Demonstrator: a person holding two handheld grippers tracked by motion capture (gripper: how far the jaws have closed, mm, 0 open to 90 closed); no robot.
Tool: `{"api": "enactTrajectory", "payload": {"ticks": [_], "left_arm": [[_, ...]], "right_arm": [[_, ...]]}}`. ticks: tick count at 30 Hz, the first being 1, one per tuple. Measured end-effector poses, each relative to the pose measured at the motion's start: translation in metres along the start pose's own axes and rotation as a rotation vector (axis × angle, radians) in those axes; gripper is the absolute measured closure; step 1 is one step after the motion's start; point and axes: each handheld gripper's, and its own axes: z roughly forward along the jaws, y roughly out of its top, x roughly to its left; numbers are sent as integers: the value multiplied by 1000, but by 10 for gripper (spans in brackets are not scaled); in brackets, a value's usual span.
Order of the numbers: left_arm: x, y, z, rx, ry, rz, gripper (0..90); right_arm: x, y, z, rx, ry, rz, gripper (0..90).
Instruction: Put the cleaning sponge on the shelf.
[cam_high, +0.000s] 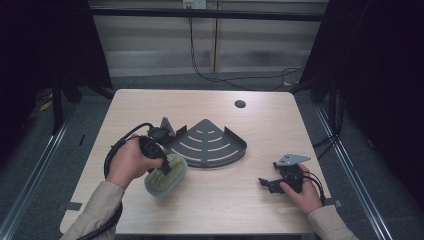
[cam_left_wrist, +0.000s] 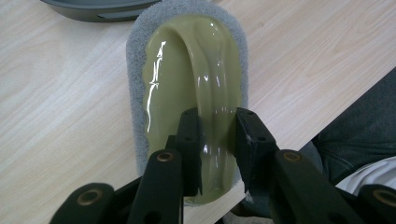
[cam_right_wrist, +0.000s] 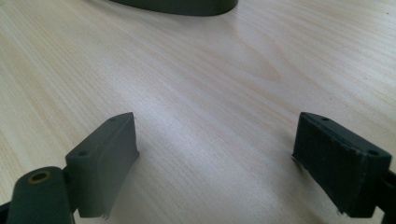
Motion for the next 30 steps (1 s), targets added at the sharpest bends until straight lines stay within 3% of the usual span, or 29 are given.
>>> {"api": "enactTrajectory", "payload": {"ticks": [14,30], "left_arm": [[5,18,-23,16,4,8,724],[13,46,-26,17,15,10,724]], "right_arm": [[0,0,0,0,1,-1,130],[0,0,0,2,1,-1,129]]}}
